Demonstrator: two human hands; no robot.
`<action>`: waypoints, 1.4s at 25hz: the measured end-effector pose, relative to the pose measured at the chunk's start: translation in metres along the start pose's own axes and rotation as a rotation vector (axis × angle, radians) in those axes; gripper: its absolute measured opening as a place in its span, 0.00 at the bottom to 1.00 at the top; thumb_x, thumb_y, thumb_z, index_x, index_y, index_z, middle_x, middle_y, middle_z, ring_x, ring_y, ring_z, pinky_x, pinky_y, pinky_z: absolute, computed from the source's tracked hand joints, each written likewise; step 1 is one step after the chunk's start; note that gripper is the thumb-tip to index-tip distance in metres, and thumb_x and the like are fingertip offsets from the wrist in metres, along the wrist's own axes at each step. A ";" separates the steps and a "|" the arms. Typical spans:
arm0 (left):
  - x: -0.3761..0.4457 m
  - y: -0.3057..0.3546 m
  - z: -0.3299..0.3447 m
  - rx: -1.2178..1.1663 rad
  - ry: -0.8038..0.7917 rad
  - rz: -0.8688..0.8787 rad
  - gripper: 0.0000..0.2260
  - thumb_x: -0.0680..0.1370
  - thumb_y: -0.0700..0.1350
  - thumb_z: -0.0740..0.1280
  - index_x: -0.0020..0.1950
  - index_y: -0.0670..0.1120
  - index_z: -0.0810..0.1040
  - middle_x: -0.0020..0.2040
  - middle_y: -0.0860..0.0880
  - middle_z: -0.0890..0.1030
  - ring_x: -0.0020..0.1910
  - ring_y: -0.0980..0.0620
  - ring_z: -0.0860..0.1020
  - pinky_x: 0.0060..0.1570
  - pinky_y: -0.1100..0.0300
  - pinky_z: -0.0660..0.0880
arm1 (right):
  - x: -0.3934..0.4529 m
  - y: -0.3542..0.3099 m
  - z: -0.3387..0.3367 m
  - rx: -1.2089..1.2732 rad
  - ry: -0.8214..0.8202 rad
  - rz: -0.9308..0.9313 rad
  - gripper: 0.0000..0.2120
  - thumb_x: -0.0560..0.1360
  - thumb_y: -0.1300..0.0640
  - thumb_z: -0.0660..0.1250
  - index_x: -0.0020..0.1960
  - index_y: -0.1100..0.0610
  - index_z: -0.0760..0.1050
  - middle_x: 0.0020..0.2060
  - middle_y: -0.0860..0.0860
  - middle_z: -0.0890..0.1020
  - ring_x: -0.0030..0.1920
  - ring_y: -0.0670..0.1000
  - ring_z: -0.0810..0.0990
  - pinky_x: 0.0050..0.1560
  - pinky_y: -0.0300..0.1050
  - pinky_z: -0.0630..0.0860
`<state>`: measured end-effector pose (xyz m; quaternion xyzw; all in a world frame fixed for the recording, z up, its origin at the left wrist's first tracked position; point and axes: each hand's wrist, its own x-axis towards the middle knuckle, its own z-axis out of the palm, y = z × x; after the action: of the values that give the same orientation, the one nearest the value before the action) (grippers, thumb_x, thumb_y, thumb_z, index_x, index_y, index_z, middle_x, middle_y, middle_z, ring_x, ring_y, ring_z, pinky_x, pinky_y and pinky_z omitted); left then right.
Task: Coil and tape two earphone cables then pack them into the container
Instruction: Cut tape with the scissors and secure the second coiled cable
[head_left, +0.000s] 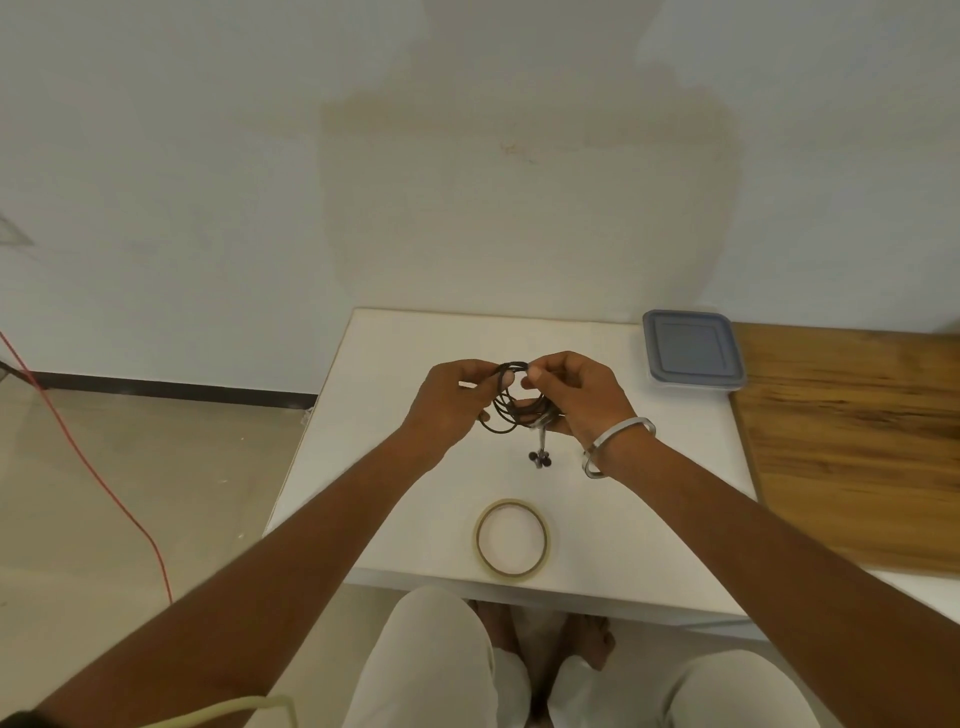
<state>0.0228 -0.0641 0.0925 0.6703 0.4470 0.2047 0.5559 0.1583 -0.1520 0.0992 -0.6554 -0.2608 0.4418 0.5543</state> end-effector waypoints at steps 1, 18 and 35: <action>-0.001 0.002 0.000 -0.048 -0.059 -0.034 0.12 0.79 0.48 0.67 0.58 0.43 0.82 0.50 0.46 0.83 0.40 0.54 0.79 0.37 0.66 0.76 | 0.000 0.001 0.001 -0.020 0.002 -0.006 0.03 0.75 0.60 0.66 0.48 0.58 0.77 0.47 0.59 0.82 0.39 0.58 0.85 0.41 0.52 0.83; 0.004 -0.006 -0.007 -0.176 -0.117 -0.006 0.17 0.75 0.32 0.69 0.61 0.47 0.77 0.54 0.47 0.79 0.52 0.51 0.81 0.61 0.55 0.73 | 0.008 0.007 0.001 -0.446 -0.181 -0.064 0.10 0.76 0.52 0.65 0.53 0.56 0.78 0.40 0.56 0.83 0.40 0.56 0.85 0.44 0.48 0.82; 0.002 0.006 -0.004 -0.592 -0.175 -0.306 0.06 0.81 0.41 0.63 0.52 0.49 0.79 0.38 0.54 0.82 0.42 0.56 0.81 0.47 0.58 0.69 | 0.006 0.030 -0.002 0.102 -0.157 0.044 0.11 0.75 0.52 0.65 0.55 0.57 0.74 0.44 0.54 0.83 0.44 0.54 0.84 0.47 0.49 0.81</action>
<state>0.0228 -0.0598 0.0991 0.4201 0.4140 0.1814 0.7869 0.1588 -0.1559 0.0684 -0.5950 -0.2662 0.5166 0.5552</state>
